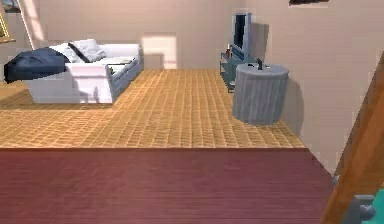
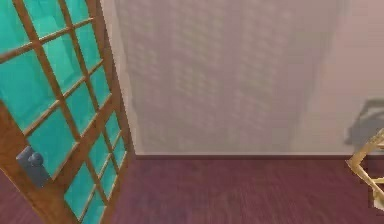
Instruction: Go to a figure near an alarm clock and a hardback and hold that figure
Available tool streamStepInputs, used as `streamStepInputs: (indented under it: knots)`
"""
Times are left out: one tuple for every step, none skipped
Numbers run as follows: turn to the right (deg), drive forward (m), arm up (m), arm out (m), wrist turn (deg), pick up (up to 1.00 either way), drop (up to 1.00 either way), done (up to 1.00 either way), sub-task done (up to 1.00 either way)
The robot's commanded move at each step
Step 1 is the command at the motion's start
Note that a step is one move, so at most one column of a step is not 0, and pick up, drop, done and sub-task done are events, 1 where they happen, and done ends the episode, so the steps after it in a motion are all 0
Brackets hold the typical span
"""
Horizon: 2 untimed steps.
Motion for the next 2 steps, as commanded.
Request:
streamStepInputs:
  knots:
    - [-9.0,0.0,0.0,0.0,0.0,0.0,0.0,0.0,0.0]
    - [0.0,0.25,0.0,0.0,0.0,0.0,0.0,0.0,0.0]
